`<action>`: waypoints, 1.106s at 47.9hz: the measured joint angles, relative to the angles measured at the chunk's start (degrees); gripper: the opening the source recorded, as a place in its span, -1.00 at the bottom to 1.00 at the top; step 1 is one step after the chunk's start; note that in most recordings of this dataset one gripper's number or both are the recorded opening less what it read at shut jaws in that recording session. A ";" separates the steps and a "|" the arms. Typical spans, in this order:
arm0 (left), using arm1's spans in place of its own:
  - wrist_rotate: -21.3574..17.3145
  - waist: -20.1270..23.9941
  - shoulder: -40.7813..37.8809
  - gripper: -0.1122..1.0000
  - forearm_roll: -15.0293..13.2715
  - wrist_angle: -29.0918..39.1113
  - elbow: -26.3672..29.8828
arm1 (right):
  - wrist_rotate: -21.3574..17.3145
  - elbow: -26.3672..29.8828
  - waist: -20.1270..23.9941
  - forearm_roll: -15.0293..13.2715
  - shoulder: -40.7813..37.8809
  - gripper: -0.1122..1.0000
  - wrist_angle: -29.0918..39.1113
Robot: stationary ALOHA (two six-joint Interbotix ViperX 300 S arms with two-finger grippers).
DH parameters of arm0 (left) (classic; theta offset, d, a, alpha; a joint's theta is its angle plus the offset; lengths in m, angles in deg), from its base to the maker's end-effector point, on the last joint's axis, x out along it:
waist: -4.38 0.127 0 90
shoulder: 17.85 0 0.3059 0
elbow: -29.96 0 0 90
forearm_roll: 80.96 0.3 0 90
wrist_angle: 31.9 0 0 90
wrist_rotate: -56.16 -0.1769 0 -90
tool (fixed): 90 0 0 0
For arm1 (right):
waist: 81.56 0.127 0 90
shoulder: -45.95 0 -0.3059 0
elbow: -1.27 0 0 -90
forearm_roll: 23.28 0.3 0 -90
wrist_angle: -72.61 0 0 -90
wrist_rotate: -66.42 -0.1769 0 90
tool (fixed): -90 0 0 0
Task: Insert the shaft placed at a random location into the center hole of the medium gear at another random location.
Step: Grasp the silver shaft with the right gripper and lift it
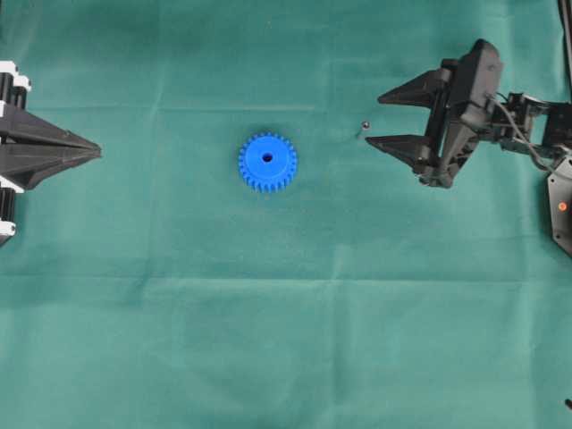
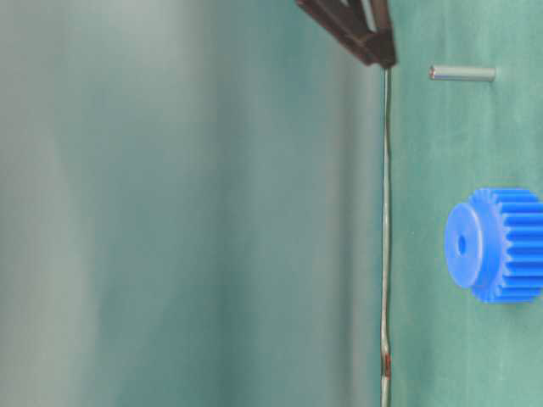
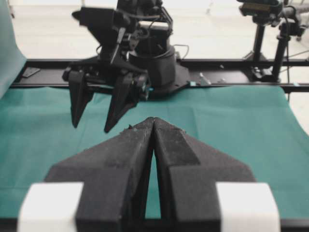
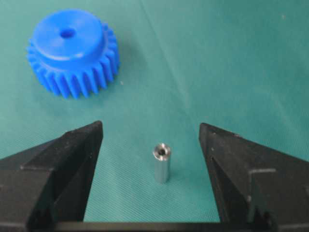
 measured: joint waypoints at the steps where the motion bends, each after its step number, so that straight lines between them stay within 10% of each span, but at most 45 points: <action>1: 0.00 0.00 -0.09 -0.80 0.09 0.00 0.00 | 0.00 0.09 -0.09 0.09 -0.62 0.67 -0.35; 34: 0.00 0.00 -0.26 -0.80 0.00 1.23 0.00 | 0.00 1.85 -0.44 1.58 -9.49 0.61 -3.60; 47: 0.00 0.00 -0.26 -0.80 0.00 1.32 0.00 | 0.00 2.02 -0.44 1.67 -9.76 -0.51 -3.52; 53: 0.00 0.00 -0.26 -0.80 0.09 1.32 0.00 | 0.00 2.11 -0.44 1.67 -9.76 -0.57 -3.52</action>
